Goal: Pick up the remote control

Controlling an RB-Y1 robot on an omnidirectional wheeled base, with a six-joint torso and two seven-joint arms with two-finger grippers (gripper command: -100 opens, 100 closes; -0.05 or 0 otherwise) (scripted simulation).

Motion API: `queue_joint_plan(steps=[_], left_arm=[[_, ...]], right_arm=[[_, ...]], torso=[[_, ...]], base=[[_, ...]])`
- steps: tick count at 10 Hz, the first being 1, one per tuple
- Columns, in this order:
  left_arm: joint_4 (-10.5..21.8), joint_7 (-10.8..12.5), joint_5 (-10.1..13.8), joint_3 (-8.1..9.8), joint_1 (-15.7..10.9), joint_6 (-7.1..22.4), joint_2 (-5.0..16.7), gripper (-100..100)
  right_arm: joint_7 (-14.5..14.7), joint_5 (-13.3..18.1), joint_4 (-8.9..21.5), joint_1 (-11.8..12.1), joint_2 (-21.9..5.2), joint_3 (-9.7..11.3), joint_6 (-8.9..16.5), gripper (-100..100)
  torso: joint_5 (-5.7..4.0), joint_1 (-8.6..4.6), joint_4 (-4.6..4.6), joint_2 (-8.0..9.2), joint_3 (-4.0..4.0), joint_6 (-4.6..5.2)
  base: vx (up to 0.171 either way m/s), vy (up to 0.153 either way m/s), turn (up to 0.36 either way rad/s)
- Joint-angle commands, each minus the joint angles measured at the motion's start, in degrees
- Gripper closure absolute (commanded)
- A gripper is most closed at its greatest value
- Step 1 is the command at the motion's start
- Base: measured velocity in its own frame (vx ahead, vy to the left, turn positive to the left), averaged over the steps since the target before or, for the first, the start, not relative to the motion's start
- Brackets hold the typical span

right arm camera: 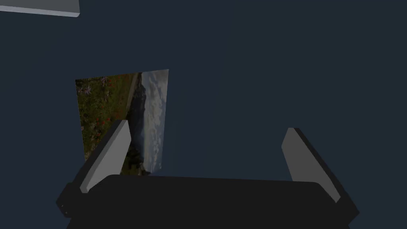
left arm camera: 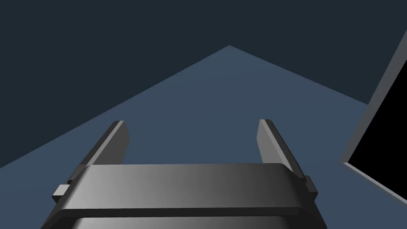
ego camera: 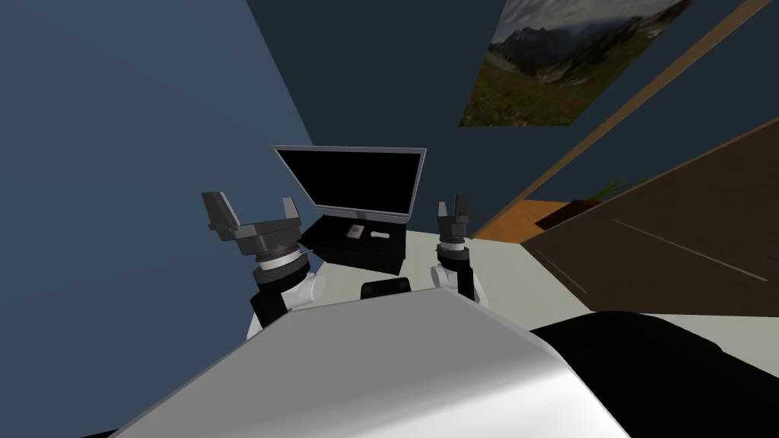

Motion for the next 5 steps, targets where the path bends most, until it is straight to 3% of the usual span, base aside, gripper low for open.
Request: queue_joint_plan(steps=[1, 5], left_arm=[[0.0, 0.0, 0.0, 0.0, 0.0, 0.0, 0.0, 0], [0.0, 0.0, 0.0, -0.01, 0.0, 0.0, 0.0, 0]], right_arm=[[-0.6, 0.2, 0.8, -0.3, -2.2, 0.4, 0.5, -100], [-3.0, 1.1, 5.4, -2.7, -6.1, 1.9, 2.4, -100]], torso=[[0.0, 0.0, 0.0, 0.0, 0.0, 0.0], [0.11, 0.46, 0.0, 0.0, 0.0, -0.04]], base=[[-0.002, 0.035, 0.177], [-0.001, 0.097, 0.3]])
